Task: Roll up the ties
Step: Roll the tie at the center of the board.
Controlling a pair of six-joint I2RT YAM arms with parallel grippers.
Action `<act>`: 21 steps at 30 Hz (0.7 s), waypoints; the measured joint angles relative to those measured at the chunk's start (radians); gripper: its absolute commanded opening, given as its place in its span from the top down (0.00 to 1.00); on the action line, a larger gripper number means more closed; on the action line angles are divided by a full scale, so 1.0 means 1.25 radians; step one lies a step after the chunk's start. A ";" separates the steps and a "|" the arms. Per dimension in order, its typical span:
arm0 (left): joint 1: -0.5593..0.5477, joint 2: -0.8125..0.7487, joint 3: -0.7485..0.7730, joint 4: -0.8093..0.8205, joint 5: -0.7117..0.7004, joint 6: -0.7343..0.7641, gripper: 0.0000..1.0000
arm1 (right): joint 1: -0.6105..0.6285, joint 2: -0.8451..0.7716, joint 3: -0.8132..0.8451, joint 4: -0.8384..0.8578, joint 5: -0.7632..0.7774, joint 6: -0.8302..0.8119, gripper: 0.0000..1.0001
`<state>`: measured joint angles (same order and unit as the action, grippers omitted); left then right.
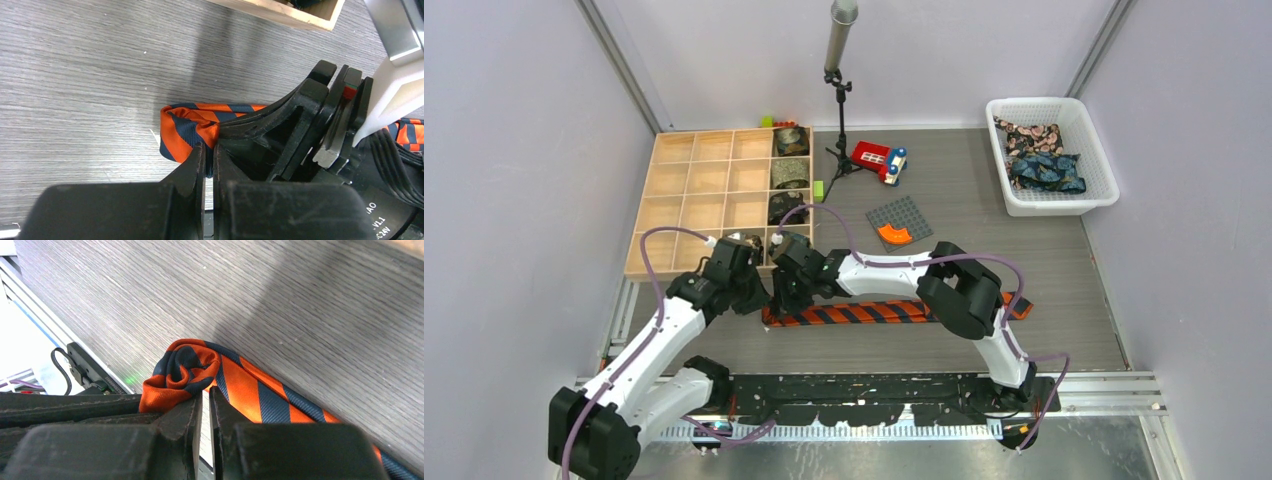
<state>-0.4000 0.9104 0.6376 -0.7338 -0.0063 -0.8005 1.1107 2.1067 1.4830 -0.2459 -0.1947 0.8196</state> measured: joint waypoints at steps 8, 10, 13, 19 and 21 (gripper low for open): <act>-0.004 0.022 -0.008 0.014 0.023 -0.003 1.00 | -0.005 0.000 -0.040 0.047 -0.011 0.020 0.84; -0.014 0.039 -0.013 0.027 0.029 -0.004 1.00 | -0.006 0.000 -0.056 0.055 -0.012 0.024 0.84; -0.033 0.062 -0.017 0.042 0.030 -0.007 1.00 | -0.008 0.000 -0.070 0.067 -0.015 0.034 0.84; -0.065 0.082 -0.017 0.070 0.013 -0.014 1.00 | -0.016 -0.011 -0.093 0.085 -0.022 0.041 0.84; -0.073 0.091 -0.017 0.079 0.011 -0.021 1.00 | -0.017 -0.017 -0.098 0.078 -0.019 0.041 0.84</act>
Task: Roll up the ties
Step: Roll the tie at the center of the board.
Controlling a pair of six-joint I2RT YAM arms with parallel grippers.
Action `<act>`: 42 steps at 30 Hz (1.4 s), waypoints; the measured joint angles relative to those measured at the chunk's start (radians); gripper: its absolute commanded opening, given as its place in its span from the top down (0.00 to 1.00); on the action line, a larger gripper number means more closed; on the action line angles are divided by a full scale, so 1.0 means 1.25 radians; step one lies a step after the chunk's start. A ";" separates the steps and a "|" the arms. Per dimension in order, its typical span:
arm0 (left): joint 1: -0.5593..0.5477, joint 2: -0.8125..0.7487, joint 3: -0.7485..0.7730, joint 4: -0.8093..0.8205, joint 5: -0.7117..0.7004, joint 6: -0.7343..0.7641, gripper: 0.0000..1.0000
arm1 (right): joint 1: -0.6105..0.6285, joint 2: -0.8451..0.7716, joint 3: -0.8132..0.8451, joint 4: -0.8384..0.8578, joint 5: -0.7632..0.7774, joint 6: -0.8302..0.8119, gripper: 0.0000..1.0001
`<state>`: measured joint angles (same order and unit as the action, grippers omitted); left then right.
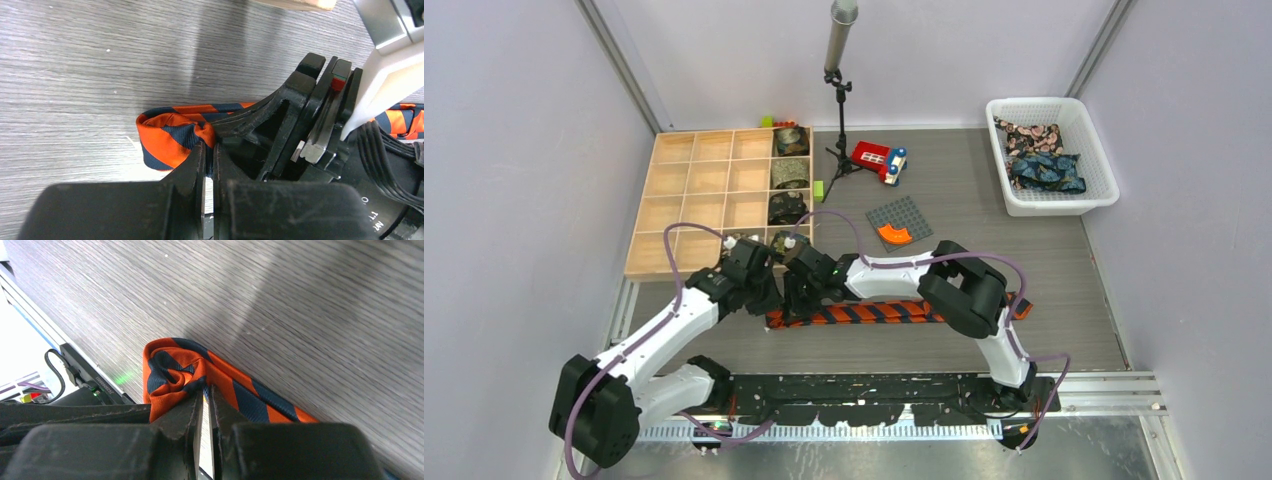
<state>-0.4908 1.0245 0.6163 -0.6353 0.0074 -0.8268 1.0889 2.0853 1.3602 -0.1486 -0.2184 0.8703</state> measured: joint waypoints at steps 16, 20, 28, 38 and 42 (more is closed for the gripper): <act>-0.076 0.096 -0.007 0.051 -0.006 -0.013 0.98 | -0.013 -0.166 -0.001 -0.222 0.142 -0.058 0.83; -0.093 0.108 -0.007 0.061 -0.011 -0.023 0.80 | -0.016 -0.193 -0.013 -0.240 0.169 -0.066 0.82; -0.106 0.110 -0.007 0.084 -0.011 -0.031 0.62 | -0.020 -0.207 -0.041 -0.243 0.180 -0.069 0.82; -0.107 0.081 -0.035 0.136 0.005 -0.053 0.89 | -0.020 -0.210 -0.060 -0.206 0.149 -0.063 0.73; -0.107 0.081 -0.047 0.149 0.014 -0.058 0.95 | -0.020 -0.210 -0.068 -0.182 0.131 -0.053 0.68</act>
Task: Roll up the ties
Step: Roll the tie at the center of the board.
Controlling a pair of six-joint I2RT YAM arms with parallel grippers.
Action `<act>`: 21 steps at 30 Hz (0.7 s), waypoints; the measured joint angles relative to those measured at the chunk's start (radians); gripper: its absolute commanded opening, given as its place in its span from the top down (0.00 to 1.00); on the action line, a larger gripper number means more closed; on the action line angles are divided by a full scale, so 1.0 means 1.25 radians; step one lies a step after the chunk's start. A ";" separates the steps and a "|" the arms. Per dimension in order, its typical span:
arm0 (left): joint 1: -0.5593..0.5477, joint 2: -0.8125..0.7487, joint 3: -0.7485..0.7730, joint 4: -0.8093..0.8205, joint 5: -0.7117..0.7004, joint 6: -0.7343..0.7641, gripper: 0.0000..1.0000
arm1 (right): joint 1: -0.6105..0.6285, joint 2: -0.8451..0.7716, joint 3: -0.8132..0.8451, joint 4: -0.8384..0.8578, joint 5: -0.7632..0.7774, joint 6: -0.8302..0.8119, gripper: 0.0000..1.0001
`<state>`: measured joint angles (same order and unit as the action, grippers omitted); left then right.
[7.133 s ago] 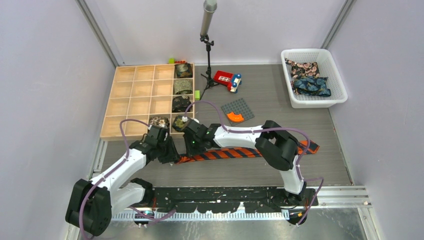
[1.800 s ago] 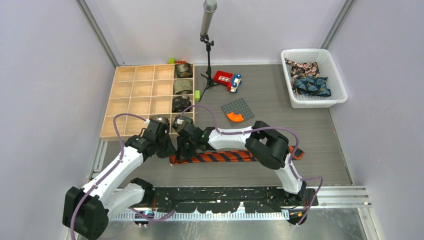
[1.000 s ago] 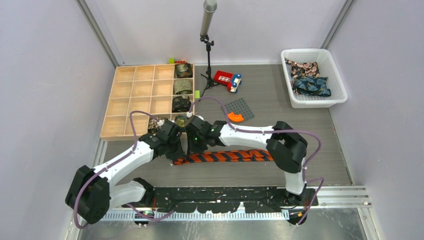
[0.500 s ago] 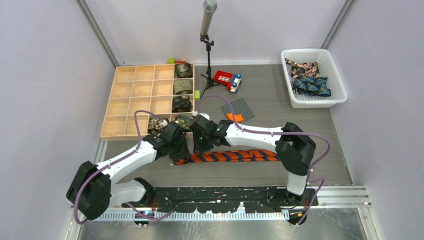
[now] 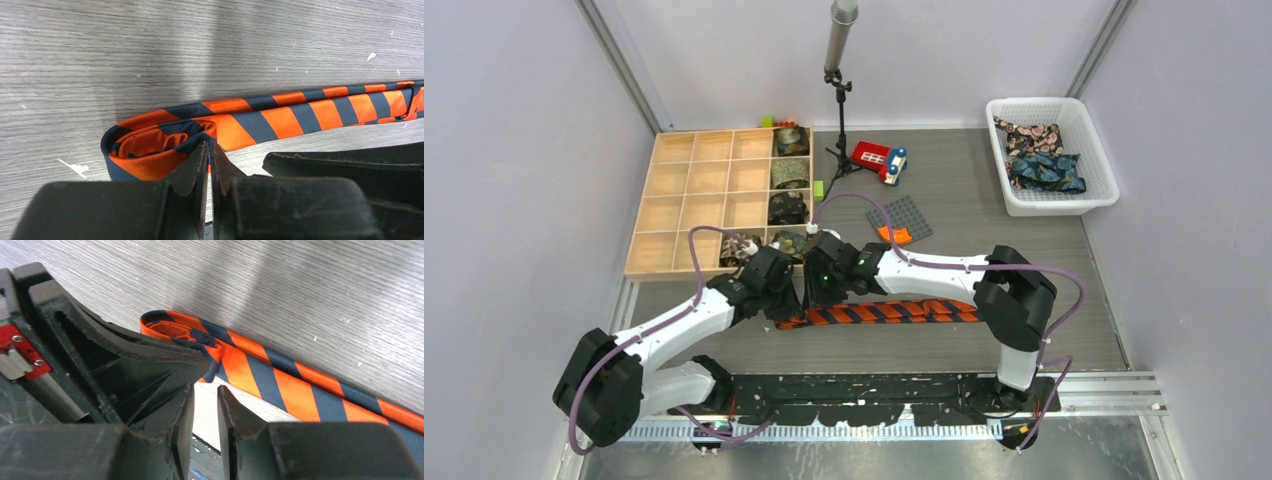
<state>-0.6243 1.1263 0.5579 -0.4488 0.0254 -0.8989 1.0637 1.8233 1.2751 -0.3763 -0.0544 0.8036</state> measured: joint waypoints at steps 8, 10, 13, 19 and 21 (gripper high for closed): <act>0.000 -0.022 -0.010 0.011 0.003 -0.006 1.00 | 0.000 0.001 -0.005 0.038 -0.024 0.030 0.69; 0.000 -0.033 -0.017 0.015 0.002 -0.008 1.00 | 0.000 0.006 -0.012 0.053 -0.031 0.040 0.70; 0.000 -0.041 -0.028 0.015 0.002 -0.008 1.00 | -0.002 0.020 -0.023 0.069 -0.038 0.055 0.70; 0.000 -0.053 -0.044 0.015 -0.001 -0.008 1.00 | -0.006 0.056 -0.032 0.077 -0.051 0.073 0.70; 0.001 -0.057 -0.047 0.015 -0.002 -0.008 1.00 | -0.007 0.066 -0.032 0.081 -0.056 0.073 0.70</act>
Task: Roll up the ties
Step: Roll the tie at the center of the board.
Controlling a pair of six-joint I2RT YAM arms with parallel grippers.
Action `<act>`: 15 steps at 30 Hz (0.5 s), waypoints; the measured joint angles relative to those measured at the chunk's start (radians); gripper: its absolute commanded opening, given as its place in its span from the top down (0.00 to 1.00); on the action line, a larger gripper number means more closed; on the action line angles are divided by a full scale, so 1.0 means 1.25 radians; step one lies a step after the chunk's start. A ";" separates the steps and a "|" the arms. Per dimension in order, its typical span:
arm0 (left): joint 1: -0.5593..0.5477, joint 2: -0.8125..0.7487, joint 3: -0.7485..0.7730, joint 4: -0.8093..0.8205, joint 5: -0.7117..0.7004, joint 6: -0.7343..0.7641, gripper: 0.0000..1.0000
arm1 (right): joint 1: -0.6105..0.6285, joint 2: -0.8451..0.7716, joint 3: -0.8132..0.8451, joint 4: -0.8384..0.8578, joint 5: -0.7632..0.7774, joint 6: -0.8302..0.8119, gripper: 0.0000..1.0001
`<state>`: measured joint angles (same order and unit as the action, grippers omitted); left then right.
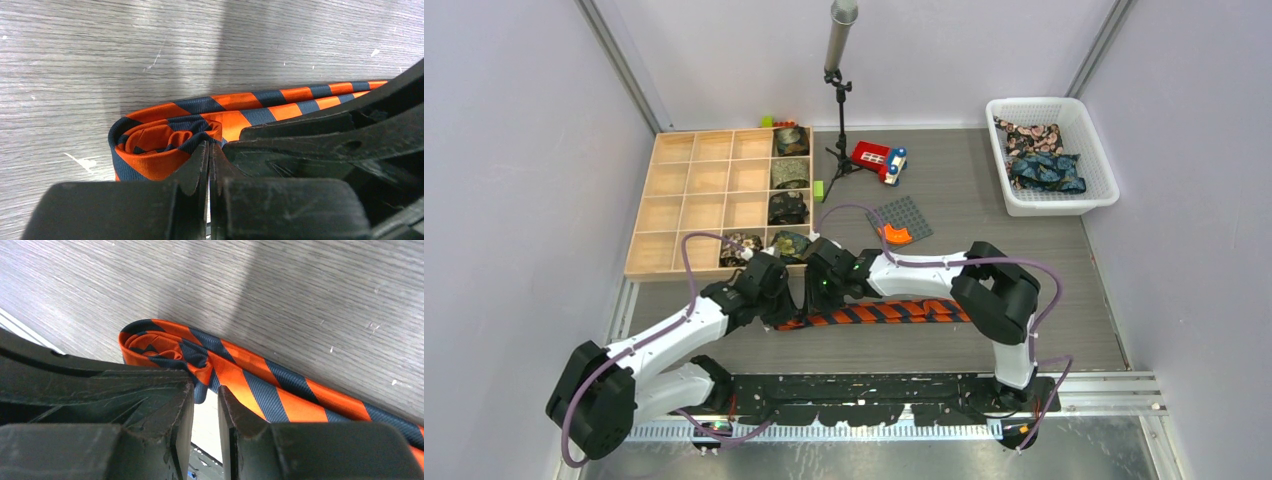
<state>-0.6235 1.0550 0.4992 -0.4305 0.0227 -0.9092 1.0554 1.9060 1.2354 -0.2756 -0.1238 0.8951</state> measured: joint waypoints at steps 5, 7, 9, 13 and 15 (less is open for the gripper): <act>0.000 -0.006 -0.005 0.004 0.001 0.000 1.00 | -0.003 0.028 -0.002 0.018 -0.012 0.003 0.72; 0.000 -0.010 -0.005 0.012 0.002 -0.001 1.00 | -0.003 0.040 -0.002 0.026 -0.020 0.005 0.73; 0.000 -0.013 -0.005 0.015 0.002 -0.001 1.00 | -0.003 0.042 -0.002 0.030 -0.026 0.008 0.75; 0.000 -0.024 -0.005 0.018 0.004 -0.001 0.94 | -0.003 0.043 -0.005 0.038 -0.028 0.010 0.76; 0.000 -0.032 -0.003 0.015 0.004 -0.001 0.93 | -0.003 0.043 -0.007 0.043 -0.029 0.011 0.76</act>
<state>-0.6235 1.0145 0.4953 -0.4118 0.0277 -0.9104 1.0515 1.9594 1.2266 -0.2218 -0.1600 0.9092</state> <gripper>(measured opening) 0.042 0.244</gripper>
